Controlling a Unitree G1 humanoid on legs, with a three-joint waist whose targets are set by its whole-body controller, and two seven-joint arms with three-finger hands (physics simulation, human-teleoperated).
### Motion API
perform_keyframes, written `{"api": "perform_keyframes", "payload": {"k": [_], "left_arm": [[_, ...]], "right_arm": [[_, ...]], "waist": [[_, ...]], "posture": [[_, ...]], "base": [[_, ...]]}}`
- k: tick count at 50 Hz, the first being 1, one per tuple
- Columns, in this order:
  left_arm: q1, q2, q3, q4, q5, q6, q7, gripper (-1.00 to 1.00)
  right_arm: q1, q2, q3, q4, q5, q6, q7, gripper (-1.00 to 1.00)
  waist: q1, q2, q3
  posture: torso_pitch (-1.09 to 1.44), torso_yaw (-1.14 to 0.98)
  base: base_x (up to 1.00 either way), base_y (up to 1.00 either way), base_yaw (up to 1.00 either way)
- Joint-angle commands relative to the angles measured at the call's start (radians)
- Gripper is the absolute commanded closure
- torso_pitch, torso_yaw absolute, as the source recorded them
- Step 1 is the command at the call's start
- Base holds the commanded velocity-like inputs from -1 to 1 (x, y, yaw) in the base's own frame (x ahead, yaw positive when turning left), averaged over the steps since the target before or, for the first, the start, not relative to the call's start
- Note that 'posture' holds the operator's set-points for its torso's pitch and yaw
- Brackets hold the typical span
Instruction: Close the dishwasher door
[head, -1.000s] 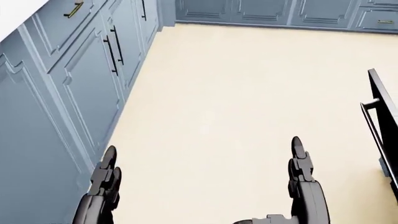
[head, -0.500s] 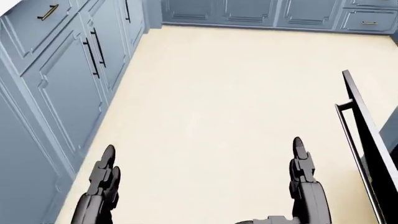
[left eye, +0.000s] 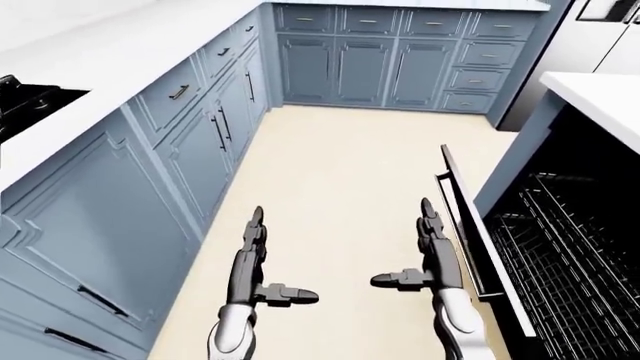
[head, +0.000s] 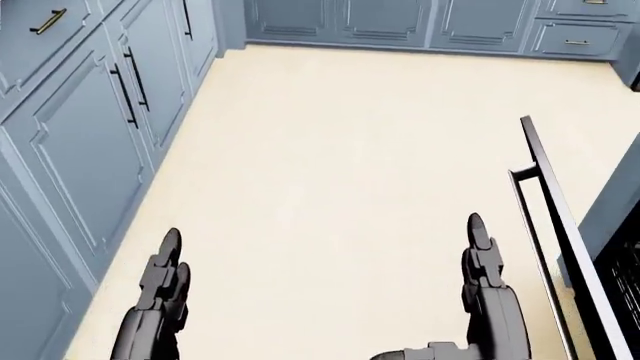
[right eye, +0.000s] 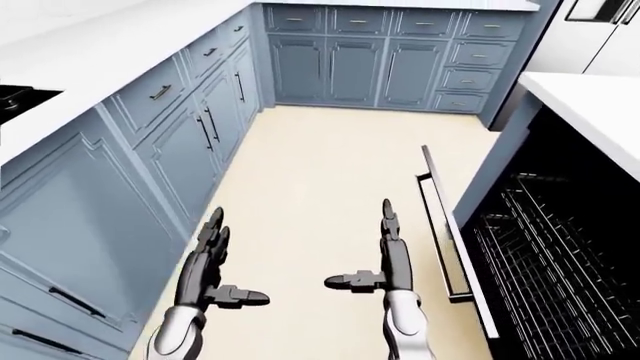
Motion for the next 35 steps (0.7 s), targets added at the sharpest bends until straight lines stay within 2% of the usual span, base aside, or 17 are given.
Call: {"api": "perform_keyframes", "payload": {"k": [1,3,10,12,13,14,15,17,19,22,24,25,26,27,29,35], "left_arm": [[-0.012,0.009,0.013,-0.046,-0.004,-0.025,0.001,-1.0],[-0.012,0.01,0.015,-0.049,-0.006,-0.024,0.0,-1.0],[-0.012,0.009,0.018,-0.052,-0.009,-0.022,0.002,-1.0],[-0.014,0.009,0.018,-0.051,-0.009,-0.022,0.002,-1.0],[-0.014,0.009,0.017,-0.049,-0.007,-0.024,0.003,-1.0],[-0.011,0.008,0.016,-0.051,-0.007,-0.024,0.003,-1.0],[-0.013,0.009,0.018,-0.051,-0.009,-0.022,0.002,-1.0],[-0.012,0.009,0.017,-0.05,-0.008,-0.024,0.002,-1.0],[-0.011,0.008,0.015,-0.048,-0.006,-0.027,0.004,-1.0],[-0.013,0.009,0.016,-0.048,-0.007,-0.025,0.003,-1.0],[-0.013,0.009,0.014,-0.044,-0.005,-0.028,0.004,-1.0],[-0.012,0.008,0.014,-0.046,-0.005,-0.027,0.003,-1.0],[-0.012,0.008,0.014,-0.047,-0.005,-0.027,0.003,-1.0],[-0.012,0.008,0.013,-0.045,-0.004,-0.027,0.004,-1.0],[-0.012,0.008,0.011,-0.044,-0.003,-0.029,0.004,-1.0],[-0.013,0.007,0.007,-0.037,0.001,-0.032,0.005,-1.0]], "right_arm": [[-0.013,0.005,0.01,-0.043,0.001,-0.024,-0.001,-1.0],[-0.013,0.005,0.01,-0.043,0.0,-0.024,-0.001,-1.0],[-0.01,0.006,0.011,-0.051,-0.001,-0.019,-0.001,-1.0],[-0.011,0.006,0.011,-0.048,0.0,-0.021,-0.001,-1.0],[-0.013,0.006,0.01,-0.046,0.001,-0.023,-0.001,-1.0],[-0.013,0.006,0.01,-0.046,0.001,-0.023,-0.001,-1.0],[-0.013,0.006,0.01,-0.048,0.001,-0.021,0.0,-1.0],[-0.012,0.006,0.011,-0.05,0.0,-0.02,-0.001,-1.0],[-0.013,0.006,0.01,-0.048,0.001,-0.021,0.0,-1.0],[-0.013,0.006,0.011,-0.047,0.0,-0.022,0.0,-1.0],[-0.013,0.005,0.009,-0.048,0.001,-0.021,0.0,-1.0],[-0.014,0.006,0.012,-0.045,-0.001,-0.023,-0.001,-1.0],[-0.014,0.006,0.012,-0.046,-0.001,-0.021,-0.001,-1.0],[-0.015,0.006,0.011,-0.042,0.0,-0.024,0.0,-1.0],[-0.014,0.006,0.012,-0.046,0.0,-0.02,0.0,-1.0],[-0.016,0.006,0.012,-0.041,0.0,-0.023,0.001,-1.0]], "waist": [[0.005,-0.005,-0.008],[0.003,0.012,-0.011],[0.011,0.079,0.003],[0.011,0.12,-0.002],[0.014,0.153,-0.016],[0.025,0.1,-0.002],[0.017,0.116,-0.004],[0.02,0.112,-0.013],[0.018,0.099,-0.015],[0.019,0.067,-0.007],[0.019,0.033,-0.007],[0.018,0.005,-0.012],[0.014,-0.037,-0.025],[0.007,-0.01,-0.02],[0.006,-0.003,-0.003],[0.011,0.049,0.002]], "posture": [[0.0,0.0],[0.0,0.0],[0.0,0.0],[0.0,0.0],[0.0,0.0],[0.0,0.0],[0.0,0.0],[0.0,0.0],[0.0,0.0],[0.0,0.0],[0.0,0.0],[0.0,0.0],[0.0,0.0],[0.0,0.0],[0.0,0.0],[0.0,0.0]], "base": [[0.0,-0.16,0.0],[0.0,-0.15,0.0],[0.0,-0.16,0.0],[0.0,-0.16,0.0],[0.0,-0.16,0.0],[0.0,-0.16,0.0],[0.0,-0.16,0.0],[0.0,-0.16,0.0],[0.0,-0.16,0.0],[0.0,-0.16,0.0],[0.0,-0.16,0.0],[0.0,-0.15,0.0],[0.0,-0.16,0.0],[0.0,-0.16,0.0],[0.0,-0.16,0.0],[0.0,-0.16,0.0]]}}
